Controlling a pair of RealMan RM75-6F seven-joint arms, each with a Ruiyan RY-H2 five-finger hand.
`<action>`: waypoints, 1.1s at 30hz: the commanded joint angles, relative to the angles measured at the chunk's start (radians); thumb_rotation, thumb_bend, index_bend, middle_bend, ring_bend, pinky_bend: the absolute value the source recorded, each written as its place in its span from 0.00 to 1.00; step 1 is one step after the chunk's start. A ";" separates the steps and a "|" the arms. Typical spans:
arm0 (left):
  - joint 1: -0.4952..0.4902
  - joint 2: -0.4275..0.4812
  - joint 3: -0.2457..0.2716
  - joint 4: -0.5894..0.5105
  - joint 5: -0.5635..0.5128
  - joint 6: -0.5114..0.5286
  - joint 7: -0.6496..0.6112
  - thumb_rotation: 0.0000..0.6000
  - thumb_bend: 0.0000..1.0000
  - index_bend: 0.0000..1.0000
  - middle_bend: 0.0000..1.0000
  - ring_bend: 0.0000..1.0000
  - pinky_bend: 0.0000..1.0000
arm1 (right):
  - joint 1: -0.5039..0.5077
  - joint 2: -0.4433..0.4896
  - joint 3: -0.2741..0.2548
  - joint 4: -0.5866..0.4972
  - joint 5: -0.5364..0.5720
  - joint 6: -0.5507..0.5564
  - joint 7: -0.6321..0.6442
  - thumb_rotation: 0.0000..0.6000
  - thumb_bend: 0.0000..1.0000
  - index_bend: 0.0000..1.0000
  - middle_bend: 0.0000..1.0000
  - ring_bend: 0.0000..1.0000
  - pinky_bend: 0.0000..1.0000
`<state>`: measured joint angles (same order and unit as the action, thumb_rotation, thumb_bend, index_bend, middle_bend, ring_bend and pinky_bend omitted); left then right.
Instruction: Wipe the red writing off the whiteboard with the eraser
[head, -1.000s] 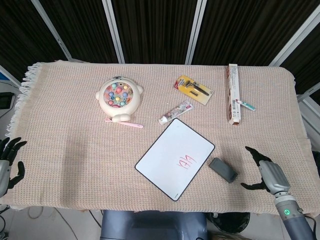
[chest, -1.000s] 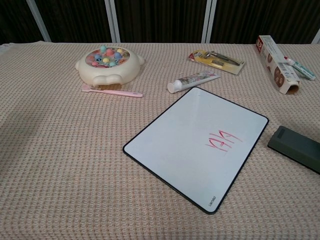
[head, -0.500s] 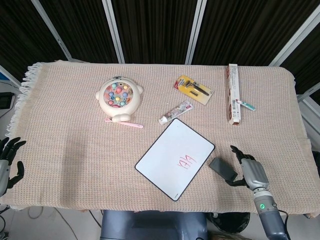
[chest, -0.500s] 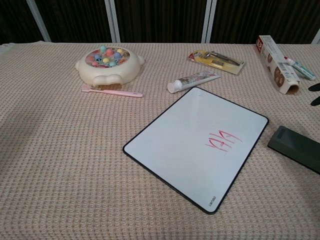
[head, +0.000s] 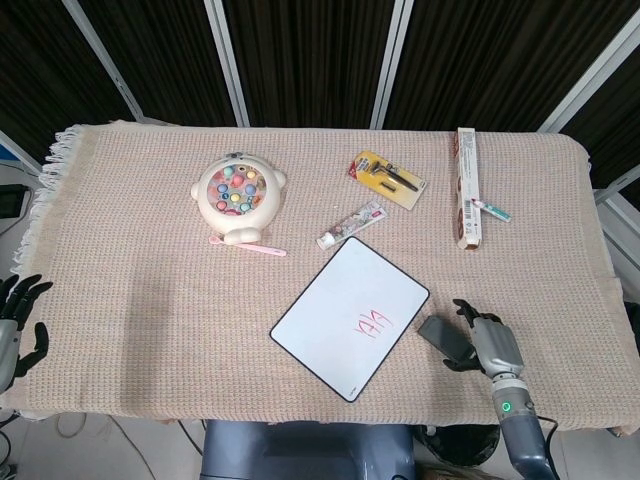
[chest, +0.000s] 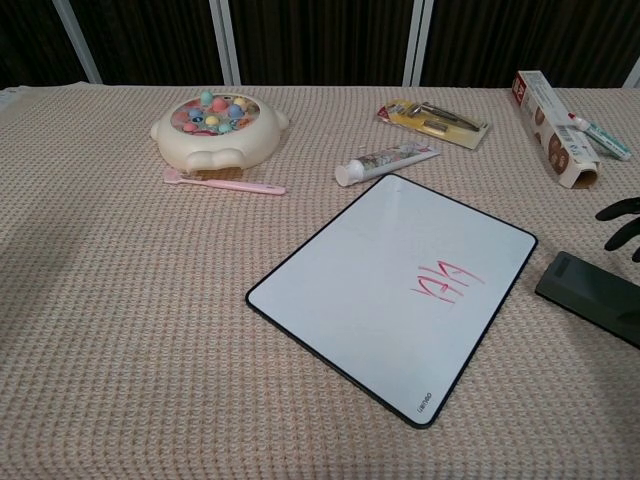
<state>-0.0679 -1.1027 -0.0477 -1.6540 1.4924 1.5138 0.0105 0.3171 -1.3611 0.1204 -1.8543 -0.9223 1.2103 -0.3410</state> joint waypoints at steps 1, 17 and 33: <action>0.000 0.000 0.000 0.000 0.000 0.001 0.000 1.00 0.64 0.15 0.09 0.02 0.01 | 0.000 -0.023 -0.002 0.018 0.004 0.016 -0.015 1.00 0.13 0.19 0.28 0.29 0.17; 0.000 0.001 -0.001 0.000 -0.005 -0.003 -0.001 1.00 0.64 0.15 0.09 0.02 0.01 | 0.002 -0.129 -0.007 0.107 0.000 0.087 -0.088 1.00 0.29 0.29 0.34 0.35 0.18; 0.000 0.001 0.000 -0.002 -0.006 -0.006 -0.002 1.00 0.64 0.16 0.09 0.02 0.01 | 0.002 -0.155 0.000 0.128 0.009 0.092 -0.108 1.00 0.29 0.35 0.40 0.40 0.19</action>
<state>-0.0680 -1.1013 -0.0480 -1.6562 1.4861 1.5078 0.0084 0.3186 -1.5159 0.1206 -1.7265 -0.9142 1.3026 -0.4483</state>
